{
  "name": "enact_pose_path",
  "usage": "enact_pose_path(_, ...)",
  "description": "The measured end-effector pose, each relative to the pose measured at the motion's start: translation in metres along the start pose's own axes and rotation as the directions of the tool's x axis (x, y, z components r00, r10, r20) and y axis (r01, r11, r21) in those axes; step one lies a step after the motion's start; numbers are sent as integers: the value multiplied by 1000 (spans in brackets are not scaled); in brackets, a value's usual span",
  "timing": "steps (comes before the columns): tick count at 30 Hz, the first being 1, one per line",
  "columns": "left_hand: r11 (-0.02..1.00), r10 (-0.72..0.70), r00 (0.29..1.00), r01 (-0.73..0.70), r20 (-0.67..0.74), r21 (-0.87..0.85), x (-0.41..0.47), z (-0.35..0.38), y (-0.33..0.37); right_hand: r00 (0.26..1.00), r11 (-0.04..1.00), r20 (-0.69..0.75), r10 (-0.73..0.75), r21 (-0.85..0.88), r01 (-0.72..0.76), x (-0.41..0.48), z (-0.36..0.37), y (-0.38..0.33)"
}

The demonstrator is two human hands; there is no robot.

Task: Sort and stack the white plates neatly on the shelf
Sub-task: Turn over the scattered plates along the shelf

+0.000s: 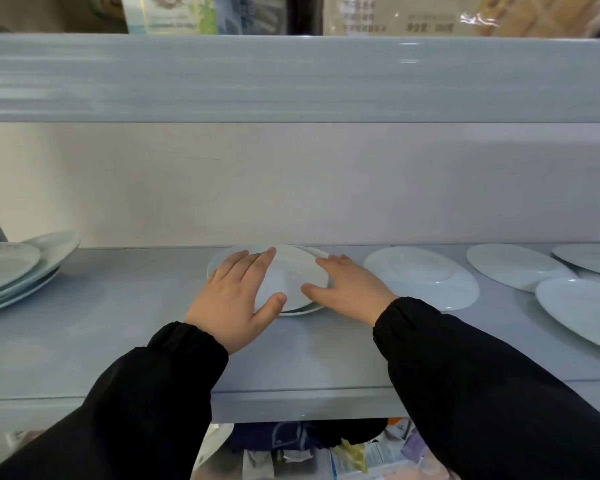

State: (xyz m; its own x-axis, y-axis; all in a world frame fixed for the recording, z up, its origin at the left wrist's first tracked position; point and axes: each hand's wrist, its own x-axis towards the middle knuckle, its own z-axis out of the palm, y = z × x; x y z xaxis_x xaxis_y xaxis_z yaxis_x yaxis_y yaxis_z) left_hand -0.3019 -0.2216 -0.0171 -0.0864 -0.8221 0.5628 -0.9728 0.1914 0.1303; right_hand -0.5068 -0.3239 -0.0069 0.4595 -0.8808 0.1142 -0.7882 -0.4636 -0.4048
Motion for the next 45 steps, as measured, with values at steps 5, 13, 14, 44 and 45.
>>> enact_pose_path(5,999,43,999,-42,19,-26,12,10,29,1000,1000,-12,14,-15,-14,-15,-15,26)
enact_pose_path(13,987,154,988,-153,10,-39,38,33,83,994,994,-54,91,-50,-93,-52,-41,85)
enact_pose_path(14,985,166,986,-165,19,-47,41,37,91,993,993,-55,101,-50,-104,-57,-43,93)
enact_pose_path(44,992,121,913,-94,390,-87,93,138,191,939,993,-334,79,112,-44,-106,-51,195)
enact_pose_path(45,993,109,916,-84,386,-81,91,134,191,940,992,-333,78,118,-41,-107,-52,194)
